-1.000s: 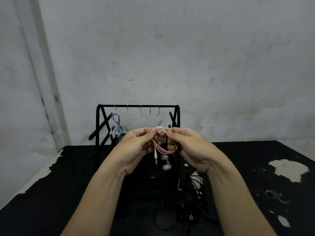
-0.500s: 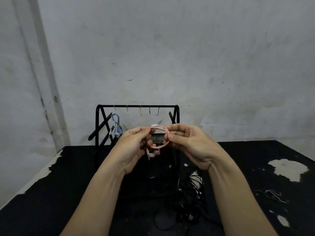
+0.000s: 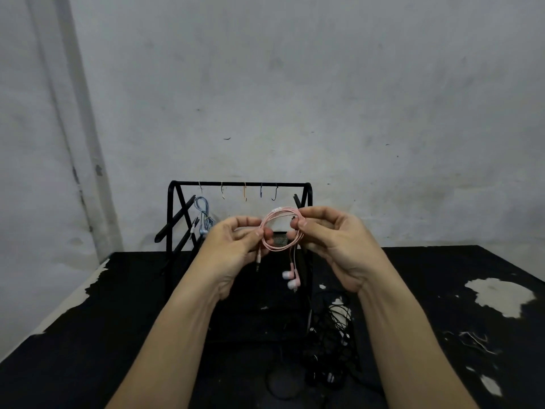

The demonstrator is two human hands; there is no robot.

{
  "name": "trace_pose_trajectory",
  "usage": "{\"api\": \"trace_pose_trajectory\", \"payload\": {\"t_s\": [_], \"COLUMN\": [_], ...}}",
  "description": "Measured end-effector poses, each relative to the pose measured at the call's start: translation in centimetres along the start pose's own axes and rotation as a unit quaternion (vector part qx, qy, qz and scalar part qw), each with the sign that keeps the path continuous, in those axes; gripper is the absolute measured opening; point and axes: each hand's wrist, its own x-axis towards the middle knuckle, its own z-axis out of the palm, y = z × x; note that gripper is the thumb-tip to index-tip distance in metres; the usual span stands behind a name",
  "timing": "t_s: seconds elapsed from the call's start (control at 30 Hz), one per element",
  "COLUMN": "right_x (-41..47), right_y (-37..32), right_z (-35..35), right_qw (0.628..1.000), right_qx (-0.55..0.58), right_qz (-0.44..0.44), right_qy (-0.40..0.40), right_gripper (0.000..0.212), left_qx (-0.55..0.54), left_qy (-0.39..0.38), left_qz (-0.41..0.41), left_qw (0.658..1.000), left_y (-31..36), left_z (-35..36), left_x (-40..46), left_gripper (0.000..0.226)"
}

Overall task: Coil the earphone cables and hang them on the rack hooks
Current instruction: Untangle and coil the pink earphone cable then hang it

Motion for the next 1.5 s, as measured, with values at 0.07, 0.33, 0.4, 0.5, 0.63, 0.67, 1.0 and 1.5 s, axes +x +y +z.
{"api": "trace_pose_trajectory", "payload": {"t_s": [0.07, 0.33, 0.4, 0.5, 0.63, 0.67, 1.0, 1.5], "right_x": [0.1, -0.7, -0.9, -0.9, -0.4, -0.3, -0.6, 0.0], "right_y": [0.4, 0.6, 0.8, 1.2, 1.7, 1.8, 1.6, 1.2], "right_z": [0.3, 1.3, 1.5, 1.8, 1.8, 1.8, 1.6, 1.1], "right_qw": [1.0, 0.997, 0.992, 0.983, 0.947, 0.942, 0.912, 0.92], "right_qx": [-0.005, -0.072, -0.11, -0.166, -0.286, -0.299, -0.373, -0.348], "right_qz": [-0.01, -0.041, -0.052, -0.076, -0.144, -0.149, -0.165, -0.177], "right_qy": [-0.002, 0.009, 0.012, 0.019, 0.019, 0.026, 0.033, 0.011], "right_gripper": [0.019, 0.011, 0.01, 0.008, 0.018, 0.017, 0.011, 0.02], "left_qx": [-0.001, 0.015, 0.017, 0.032, 0.0, -0.004, -0.027, -0.163], "left_qy": [0.01, 0.016, 0.02, 0.046, 0.034, 0.027, -0.027, -0.038], "left_qz": [0.008, 0.022, 0.03, 0.047, 0.035, 0.029, 0.005, -0.063], "left_qw": [1.0, 1.0, 0.999, 0.997, 0.999, 0.999, 0.999, 0.984], "left_y": [-0.1, -0.5, -0.8, -1.3, -1.3, -1.2, -1.0, -0.9], "left_z": [0.2, 1.0, 1.3, 1.6, 2.0, 2.1, 1.7, 2.2], "left_x": [-0.1, -0.3, -0.3, -0.3, -0.6, -0.7, -0.6, -0.3], "left_gripper": [0.012, 0.011, 0.013, 0.011, 0.01, 0.01, 0.015, 0.015]}}
